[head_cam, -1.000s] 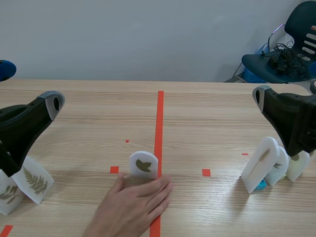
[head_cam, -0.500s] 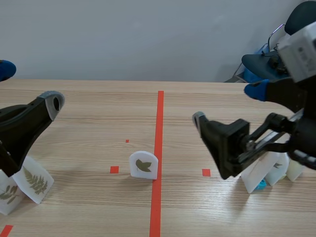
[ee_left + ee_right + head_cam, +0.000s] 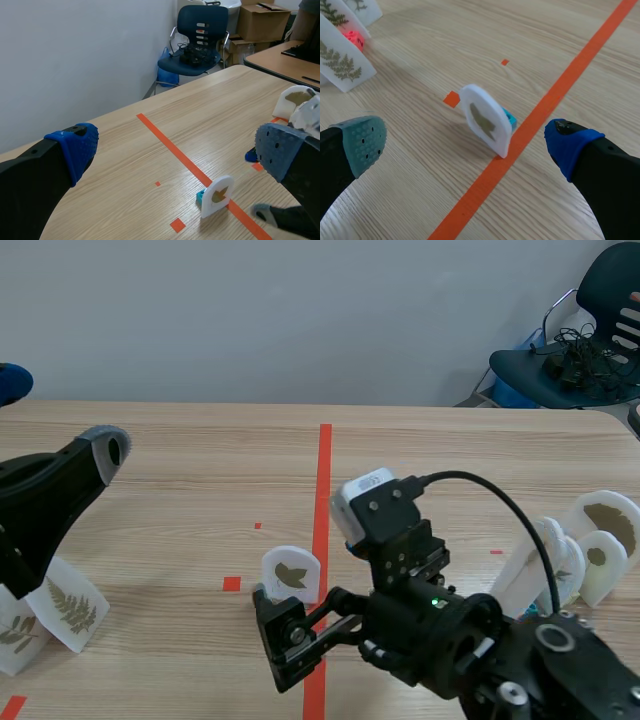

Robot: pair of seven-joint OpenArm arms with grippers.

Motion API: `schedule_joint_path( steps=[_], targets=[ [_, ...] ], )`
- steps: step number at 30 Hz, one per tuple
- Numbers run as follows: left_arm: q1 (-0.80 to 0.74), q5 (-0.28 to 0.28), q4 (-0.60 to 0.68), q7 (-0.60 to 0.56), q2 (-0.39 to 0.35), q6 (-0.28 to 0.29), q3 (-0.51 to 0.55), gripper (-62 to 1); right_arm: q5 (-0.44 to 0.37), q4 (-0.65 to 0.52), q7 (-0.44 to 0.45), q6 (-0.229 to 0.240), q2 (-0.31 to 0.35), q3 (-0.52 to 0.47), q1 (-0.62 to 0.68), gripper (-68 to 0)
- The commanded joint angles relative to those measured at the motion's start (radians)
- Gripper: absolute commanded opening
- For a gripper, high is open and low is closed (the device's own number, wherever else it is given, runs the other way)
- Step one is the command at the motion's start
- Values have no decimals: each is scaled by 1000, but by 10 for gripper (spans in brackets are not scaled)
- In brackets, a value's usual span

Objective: Do the leaf sorting experiment

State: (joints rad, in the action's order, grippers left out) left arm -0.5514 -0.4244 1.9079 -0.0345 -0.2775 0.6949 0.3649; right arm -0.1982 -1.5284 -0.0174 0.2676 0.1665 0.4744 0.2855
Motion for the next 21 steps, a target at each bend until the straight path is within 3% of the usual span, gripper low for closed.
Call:
schedule_joint_path(
  steps=[1, 3, 10, 13, 15, 19, 21],
  targets=[
    [0, -10, 0, -17, -6, 1, -6, 14, 11, 12, 42, -24, -13, 2, -25, 4],
    [0, -10, 0, -17, -6, 1, -6, 14, 31, 74, 71, -51, -33, 21, -53, 4],
    [0, -10, -16, -18, -6, 1, -6, 14, 44, 277, 124, -62, -96, 54, -160, 4],
    [0, -10, -16, -18, -6, 1, -6, 14, 89, 340, 148, -62, -121, 68, -207, -8],
    [0, -10, -16, -18, -6, 1, -6, 14, 99, 364, 148, -62, -130, 79, -232, -74],
    [0, -10, -16, -18, -6, 1, -6, 14, 102, 371, 138, -66, -130, 92, -240, -283],
    [0, -10, -16, -18, -5, 1, -6, 14, 102, 371, 132, -66, -126, 92, -235, -356]
  ],
)
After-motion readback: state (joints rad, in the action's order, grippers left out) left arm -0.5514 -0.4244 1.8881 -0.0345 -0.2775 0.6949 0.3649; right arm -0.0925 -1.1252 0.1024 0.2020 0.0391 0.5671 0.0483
